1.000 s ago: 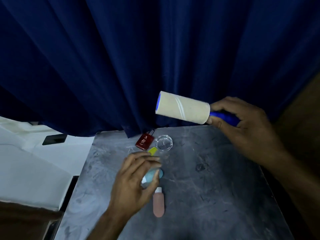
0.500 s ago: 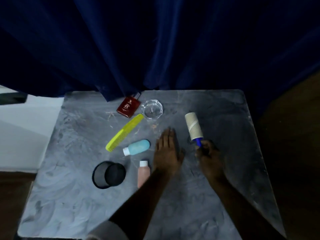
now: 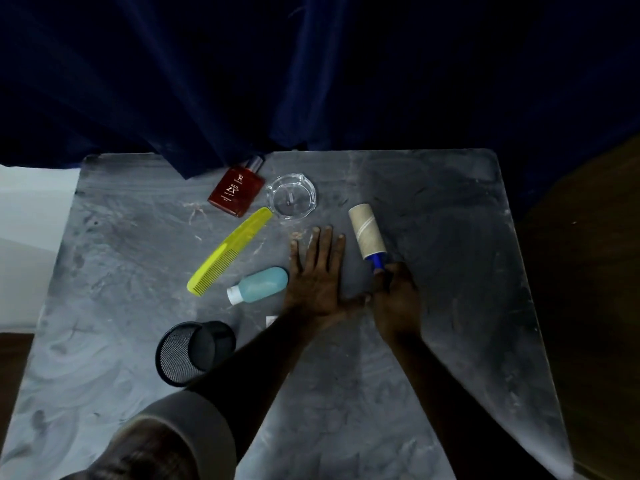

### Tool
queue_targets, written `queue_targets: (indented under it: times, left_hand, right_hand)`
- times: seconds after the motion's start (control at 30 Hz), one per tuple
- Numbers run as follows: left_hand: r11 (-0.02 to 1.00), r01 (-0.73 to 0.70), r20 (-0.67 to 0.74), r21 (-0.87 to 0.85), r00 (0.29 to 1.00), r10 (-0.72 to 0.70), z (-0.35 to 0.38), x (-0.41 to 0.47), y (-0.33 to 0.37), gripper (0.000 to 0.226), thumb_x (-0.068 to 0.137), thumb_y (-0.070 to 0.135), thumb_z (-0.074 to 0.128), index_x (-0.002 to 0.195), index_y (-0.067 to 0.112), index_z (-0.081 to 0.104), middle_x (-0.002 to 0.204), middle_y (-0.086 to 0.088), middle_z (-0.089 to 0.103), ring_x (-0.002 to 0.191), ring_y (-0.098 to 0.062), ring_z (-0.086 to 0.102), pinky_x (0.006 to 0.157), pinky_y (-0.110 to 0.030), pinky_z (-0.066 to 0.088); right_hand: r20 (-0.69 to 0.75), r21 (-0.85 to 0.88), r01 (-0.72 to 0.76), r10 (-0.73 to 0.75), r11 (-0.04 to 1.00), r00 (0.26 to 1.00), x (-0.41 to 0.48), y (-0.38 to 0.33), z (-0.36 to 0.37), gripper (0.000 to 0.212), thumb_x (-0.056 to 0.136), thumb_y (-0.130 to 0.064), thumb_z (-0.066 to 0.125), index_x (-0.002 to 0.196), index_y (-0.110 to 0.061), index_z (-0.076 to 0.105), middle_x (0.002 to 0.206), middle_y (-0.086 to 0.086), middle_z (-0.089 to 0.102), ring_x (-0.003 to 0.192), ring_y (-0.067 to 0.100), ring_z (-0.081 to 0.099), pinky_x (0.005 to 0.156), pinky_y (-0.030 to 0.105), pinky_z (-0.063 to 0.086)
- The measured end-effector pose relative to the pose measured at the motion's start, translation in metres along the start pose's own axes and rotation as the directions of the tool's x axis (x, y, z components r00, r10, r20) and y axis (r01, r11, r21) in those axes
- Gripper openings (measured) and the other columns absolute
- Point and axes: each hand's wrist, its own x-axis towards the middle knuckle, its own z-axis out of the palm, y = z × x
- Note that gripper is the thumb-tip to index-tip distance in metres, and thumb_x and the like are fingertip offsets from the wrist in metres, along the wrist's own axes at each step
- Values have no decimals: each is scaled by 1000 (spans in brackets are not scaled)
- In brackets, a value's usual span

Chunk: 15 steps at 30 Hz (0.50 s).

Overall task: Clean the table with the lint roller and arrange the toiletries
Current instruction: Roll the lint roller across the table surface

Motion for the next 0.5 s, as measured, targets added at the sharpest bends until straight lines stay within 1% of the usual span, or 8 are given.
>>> queue_targets:
  times: [0.07,0.13,0.23,0.3,0.4,0.5]
  left_hand:
    - [1000,1,16,10,1000,-1,0,2,1,129,80,98,23,175,12,9,182,-20,3,170,-41,1,131,-72,-3]
    - [1000,-8,2,4,1000,8,2,3,1,128,81,97,21,174,10,13,182,-21,6,169,-42,4,130,-74,0]
    - [1000,-17,-37,25,999,18,6,2,1,126,84,96,23,173,8,20,180,-24,13,168,-44,12,129,-76,6]
    - [999,-18,-56,39,998,21,7,3,1,124,85,95,23,173,7,22,180,-24,15,168,-45,14,128,-77,9]
    - [998,-13,-41,66,999,16,9,3,1,124,85,95,23,173,7,20,180,-24,13,168,-44,12,127,-77,11]
    - [998,-5,-30,69,1000,7,10,4,1,127,84,98,22,174,9,17,181,-23,9,169,-43,7,128,-76,7]
  right_hand:
    - [-13,-40,24,-24,999,1000,1,-2,-2,25,100,-18,58,118,-3,66,119,19,69,110,35,65,90,34,47]
    - [-11,-122,60,-62,991,998,2,-2,-5,24,97,-20,62,115,-4,67,117,19,69,108,36,66,90,37,49]
    - [48,-316,106,-96,943,994,5,0,-8,30,98,-32,60,115,-9,68,115,16,70,108,34,67,89,38,51]
    - [77,-398,112,-89,910,993,7,0,-9,35,99,-40,56,118,-13,67,115,12,71,107,31,68,88,35,51]
    - [76,-388,106,-83,916,994,9,0,-6,37,98,-43,56,119,-14,68,115,11,72,107,30,68,89,35,52]
    - [70,-352,88,-67,932,995,14,2,-6,36,98,-42,57,116,-14,70,113,12,73,106,31,69,90,36,54]
